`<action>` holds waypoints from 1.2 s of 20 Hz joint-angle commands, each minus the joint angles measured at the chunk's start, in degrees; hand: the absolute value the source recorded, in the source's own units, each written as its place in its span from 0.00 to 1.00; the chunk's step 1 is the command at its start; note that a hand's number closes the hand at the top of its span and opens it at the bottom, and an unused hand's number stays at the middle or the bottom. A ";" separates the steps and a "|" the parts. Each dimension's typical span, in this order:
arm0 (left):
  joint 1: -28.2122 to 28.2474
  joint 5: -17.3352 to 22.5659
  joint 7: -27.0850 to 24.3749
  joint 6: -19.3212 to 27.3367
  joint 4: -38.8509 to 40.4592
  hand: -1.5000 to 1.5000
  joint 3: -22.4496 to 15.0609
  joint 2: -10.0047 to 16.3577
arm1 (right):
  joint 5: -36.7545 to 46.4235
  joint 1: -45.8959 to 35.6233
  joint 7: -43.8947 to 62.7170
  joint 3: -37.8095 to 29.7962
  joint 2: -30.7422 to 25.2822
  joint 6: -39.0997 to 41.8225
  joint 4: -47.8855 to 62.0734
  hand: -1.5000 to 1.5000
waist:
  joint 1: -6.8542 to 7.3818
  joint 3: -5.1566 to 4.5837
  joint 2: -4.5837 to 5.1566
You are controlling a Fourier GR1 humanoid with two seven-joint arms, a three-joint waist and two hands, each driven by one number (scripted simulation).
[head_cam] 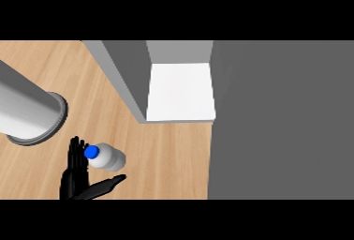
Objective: Pick up the bottled water, place it into the cabinet and close the cabinet
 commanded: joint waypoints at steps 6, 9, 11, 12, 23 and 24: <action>-8.57 4.00 -8.93 -6.36 16.99 0.00 0.93 -0.66 | -0.60 3.13 1.43 2.27 0.12 -0.61 -7.05 0.00 | 0.09 -0.01 0.07; -10.32 7.00 -16.65 -6.44 23.69 1.00 1.26 -0.79 | -1.77 -0.81 3.67 0.53 -0.17 -1.24 -4.64 0.00 | 0.45 -0.03 0.23; -12.69 9.46 -15.03 -5.49 24.31 1.00 1.35 -0.80 | -3.19 2.68 4.07 -0.55 -1.53 -0.55 -9.60 0.00 | 0.11 -0.04 0.18; -15.18 8.42 -13.48 -6.33 24.32 1.00 4.53 -0.54 | -4.61 5.46 0.68 -1.95 -2.56 1.31 -7.97 0.00 | -0.40 -0.01 0.08; -16.29 10.72 -20.08 -10.42 28.71 1.00 1.64 -0.80 | 0.94 0.80 1.28 2.20 0.08 -1.46 -4.41 0.00 | 0.05 -0.04 0.21; -14.55 9.13 -18.78 -13.95 28.12 1.00 1.20 0.44 | 0.83 2.17 -0.78 2.36 0.05 -0.93 -3.40 0.00 | -0.12 -0.01 0.09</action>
